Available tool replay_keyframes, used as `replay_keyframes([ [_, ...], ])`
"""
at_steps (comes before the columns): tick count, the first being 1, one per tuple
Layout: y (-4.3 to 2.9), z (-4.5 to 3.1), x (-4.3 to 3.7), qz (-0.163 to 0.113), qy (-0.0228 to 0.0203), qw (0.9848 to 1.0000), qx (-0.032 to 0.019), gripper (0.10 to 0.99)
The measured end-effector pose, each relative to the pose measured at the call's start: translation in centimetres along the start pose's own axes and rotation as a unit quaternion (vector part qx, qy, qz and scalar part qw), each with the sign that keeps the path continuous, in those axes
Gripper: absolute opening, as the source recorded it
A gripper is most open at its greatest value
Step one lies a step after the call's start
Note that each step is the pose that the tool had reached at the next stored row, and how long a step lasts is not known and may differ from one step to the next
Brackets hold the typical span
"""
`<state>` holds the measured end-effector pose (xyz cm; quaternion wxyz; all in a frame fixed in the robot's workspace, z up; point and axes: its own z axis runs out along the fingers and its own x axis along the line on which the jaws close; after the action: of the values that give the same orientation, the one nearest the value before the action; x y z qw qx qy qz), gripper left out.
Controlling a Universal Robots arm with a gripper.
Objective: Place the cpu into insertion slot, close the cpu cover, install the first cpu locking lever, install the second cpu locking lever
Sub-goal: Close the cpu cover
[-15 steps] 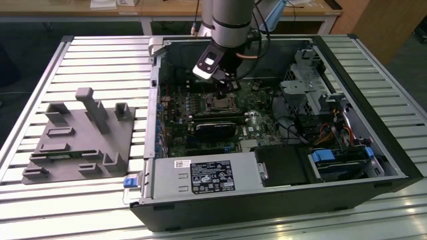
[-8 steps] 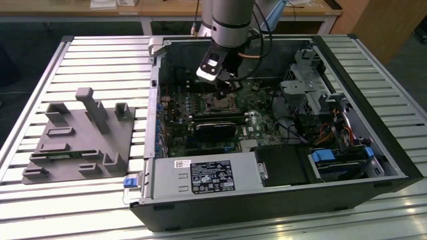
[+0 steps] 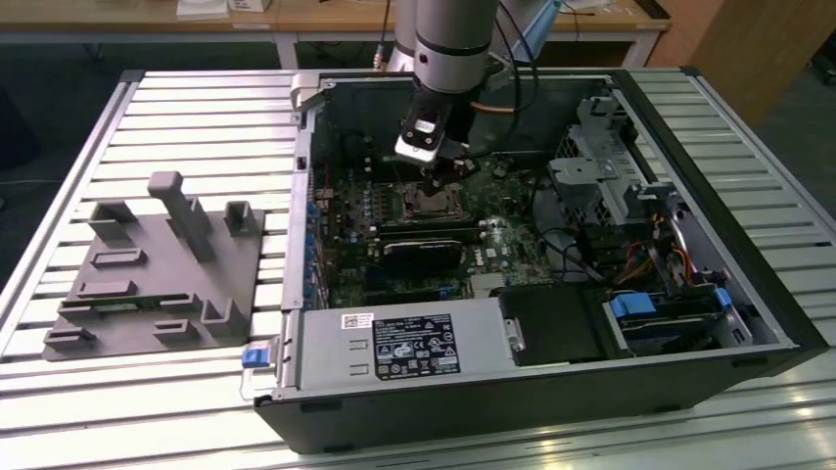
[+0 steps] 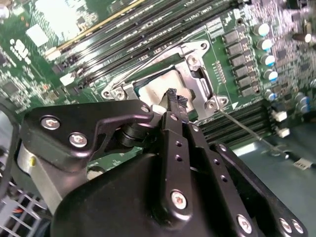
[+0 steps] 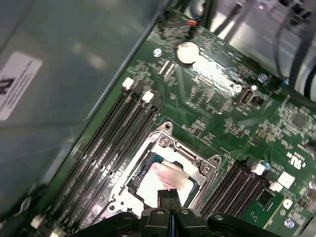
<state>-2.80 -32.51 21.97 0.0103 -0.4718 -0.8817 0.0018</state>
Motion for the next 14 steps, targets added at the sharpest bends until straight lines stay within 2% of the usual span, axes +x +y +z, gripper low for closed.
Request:
replay_keyframes([
  [4, 0.0, 0.02, 0.0, -0.037, -0.0005, 0.9993, 0.0006, 0.106],
  [7, 0.0, 0.04, 0.0, -0.064, -0.0008, 0.998, 0.0011, 0.106],
  [10, 0.0, 0.06, 0.0, -0.091, -0.0011, 0.9958, 0.0015, 0.106],
  [14, 0.0, 0.11, 0.0, -0.127, -0.0016, 0.9919, 0.0021, 0.106],
])
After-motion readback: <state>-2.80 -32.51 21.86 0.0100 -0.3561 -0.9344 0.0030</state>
